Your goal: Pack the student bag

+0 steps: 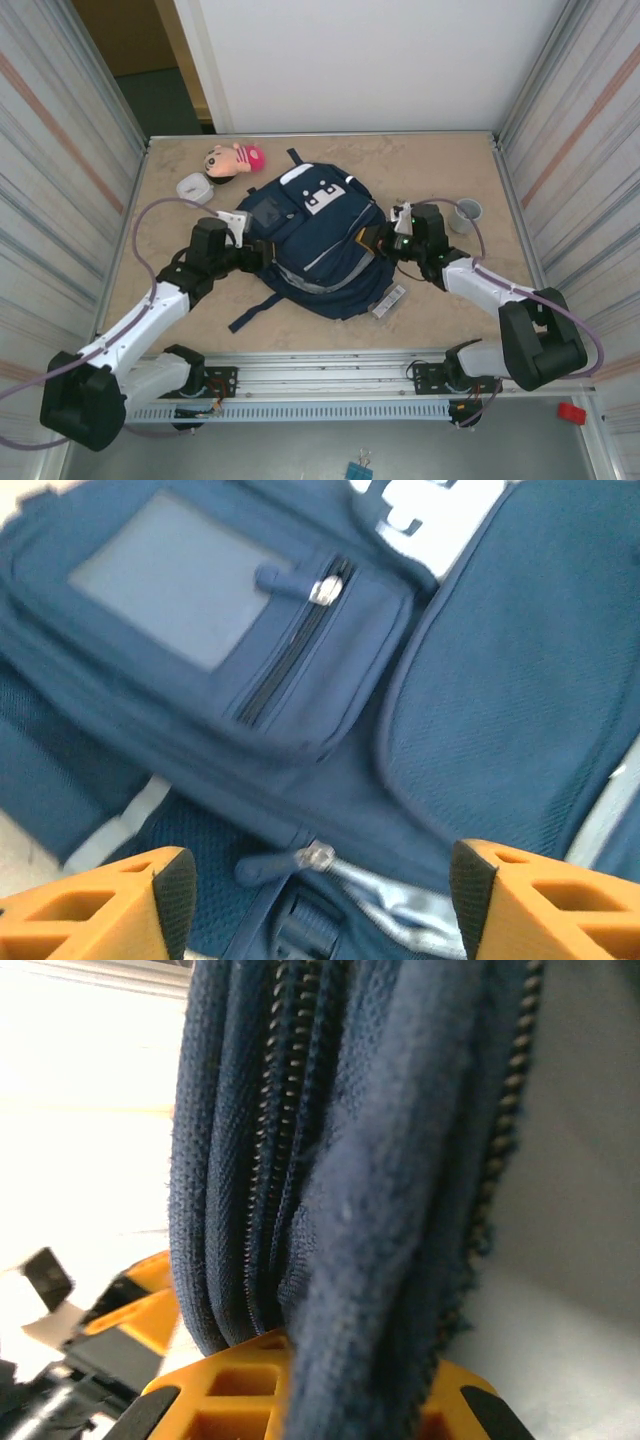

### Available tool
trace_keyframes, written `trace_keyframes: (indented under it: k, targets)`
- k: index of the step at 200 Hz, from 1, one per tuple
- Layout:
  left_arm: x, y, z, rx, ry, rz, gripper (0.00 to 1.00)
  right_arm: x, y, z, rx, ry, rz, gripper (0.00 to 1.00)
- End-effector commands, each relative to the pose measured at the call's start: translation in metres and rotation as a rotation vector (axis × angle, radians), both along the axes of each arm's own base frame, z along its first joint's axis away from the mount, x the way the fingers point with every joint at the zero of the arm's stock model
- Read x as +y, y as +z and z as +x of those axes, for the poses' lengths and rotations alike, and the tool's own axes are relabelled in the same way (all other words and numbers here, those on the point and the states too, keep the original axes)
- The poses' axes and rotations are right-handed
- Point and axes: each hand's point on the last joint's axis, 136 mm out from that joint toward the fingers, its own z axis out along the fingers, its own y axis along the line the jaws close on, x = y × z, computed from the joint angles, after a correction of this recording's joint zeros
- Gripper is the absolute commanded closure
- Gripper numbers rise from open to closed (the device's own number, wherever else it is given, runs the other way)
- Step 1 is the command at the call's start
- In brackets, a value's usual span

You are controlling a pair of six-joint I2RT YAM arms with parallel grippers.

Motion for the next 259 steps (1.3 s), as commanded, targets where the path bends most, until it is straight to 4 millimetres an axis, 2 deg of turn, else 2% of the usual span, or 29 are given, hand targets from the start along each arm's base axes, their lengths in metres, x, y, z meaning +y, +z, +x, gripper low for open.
trace_keyframes:
  k: [1, 46, 95, 122, 174, 183, 205, 228, 259]
  targets:
    - [-0.009, -0.015, 0.005, 0.042, -0.038, -0.032, 0.31, -0.003, 0.023, 0.009, -0.057, 0.052, 0.018, 0.9]
    - [-0.025, -0.045, 0.021, 0.135, -0.076, -0.064, 0.3, 0.001, 0.044, 0.013, -0.036, 0.088, 0.087, 0.88]
    - [-0.04, -0.054, 0.038, 0.144, -0.141, -0.175, 0.37, 0.006, 0.053, 0.014, -0.011, 0.129, 0.1, 0.87]
    - [-0.052, -0.049, 0.037, 0.114, -0.207, -0.231, 0.47, 0.008, 0.052, 0.016, 0.0, 0.14, 0.106, 0.88]
    - [-0.06, -0.047, 0.026, 0.121, -0.27, -0.277, 0.86, 0.007, 0.05, 0.019, 0.002, 0.127, 0.096, 0.88]
    - [-0.059, -0.047, 0.023, 0.127, -0.27, -0.276, 0.89, 0.007, 0.048, 0.02, 0.006, 0.124, 0.093, 0.88]
    - [-0.055, -0.048, 0.016, 0.132, -0.261, -0.269, 0.87, 0.004, 0.045, 0.021, 0.013, 0.113, 0.089, 0.85]
    - [-0.052, -0.054, 0.009, 0.133, -0.261, -0.259, 0.74, 0.003, 0.045, 0.021, 0.013, 0.111, 0.09, 0.82]
    - [-0.053, -0.062, 0.005, 0.157, -0.269, -0.26, 0.7, 0.004, 0.046, 0.018, 0.011, 0.11, 0.092, 0.78]
